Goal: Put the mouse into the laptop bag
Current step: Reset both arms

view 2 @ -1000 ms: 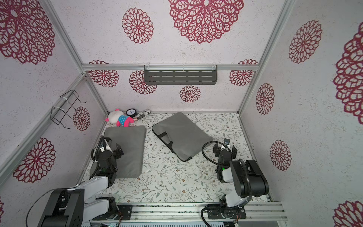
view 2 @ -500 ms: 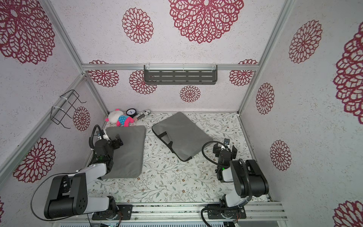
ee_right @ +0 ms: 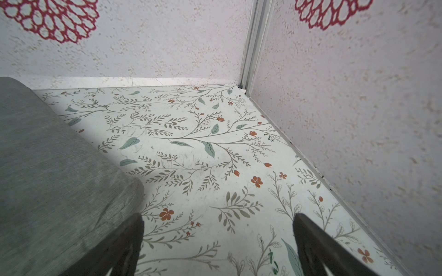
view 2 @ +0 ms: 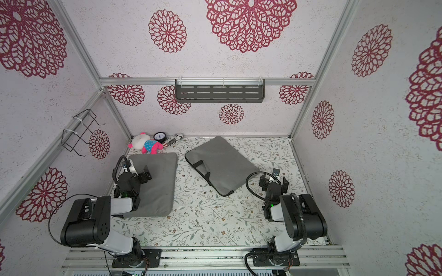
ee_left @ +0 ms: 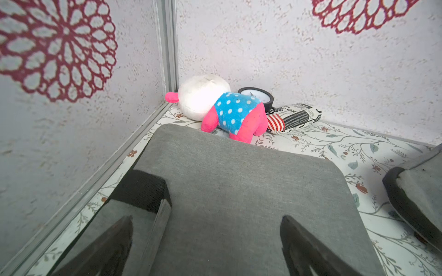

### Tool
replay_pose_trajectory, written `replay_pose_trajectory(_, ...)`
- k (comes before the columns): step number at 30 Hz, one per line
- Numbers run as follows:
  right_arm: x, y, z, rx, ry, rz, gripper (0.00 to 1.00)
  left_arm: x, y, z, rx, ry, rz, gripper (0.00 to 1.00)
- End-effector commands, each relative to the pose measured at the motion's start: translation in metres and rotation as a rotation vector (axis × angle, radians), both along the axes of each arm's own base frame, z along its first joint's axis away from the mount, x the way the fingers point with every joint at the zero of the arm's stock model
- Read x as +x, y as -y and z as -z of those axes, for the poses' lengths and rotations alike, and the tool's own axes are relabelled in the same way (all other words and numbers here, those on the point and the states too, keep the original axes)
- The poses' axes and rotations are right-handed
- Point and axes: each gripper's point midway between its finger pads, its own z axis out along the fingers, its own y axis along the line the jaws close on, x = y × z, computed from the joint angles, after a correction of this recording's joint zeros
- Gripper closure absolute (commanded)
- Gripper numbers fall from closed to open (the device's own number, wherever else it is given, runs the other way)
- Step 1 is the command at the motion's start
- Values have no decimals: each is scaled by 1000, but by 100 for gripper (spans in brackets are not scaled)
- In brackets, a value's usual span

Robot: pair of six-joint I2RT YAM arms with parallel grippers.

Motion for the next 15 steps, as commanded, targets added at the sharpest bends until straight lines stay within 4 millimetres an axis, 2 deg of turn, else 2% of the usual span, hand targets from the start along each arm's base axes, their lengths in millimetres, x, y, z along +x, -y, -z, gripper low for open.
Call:
replay_pose_trajectory(1,3,2,-16,25,64,11,1,1,0,-3,33,8,0,2)
replay_pose_trajectory(15,7,1,-13,38,46,-7,1,0,0,-2,31,3,-2,2)
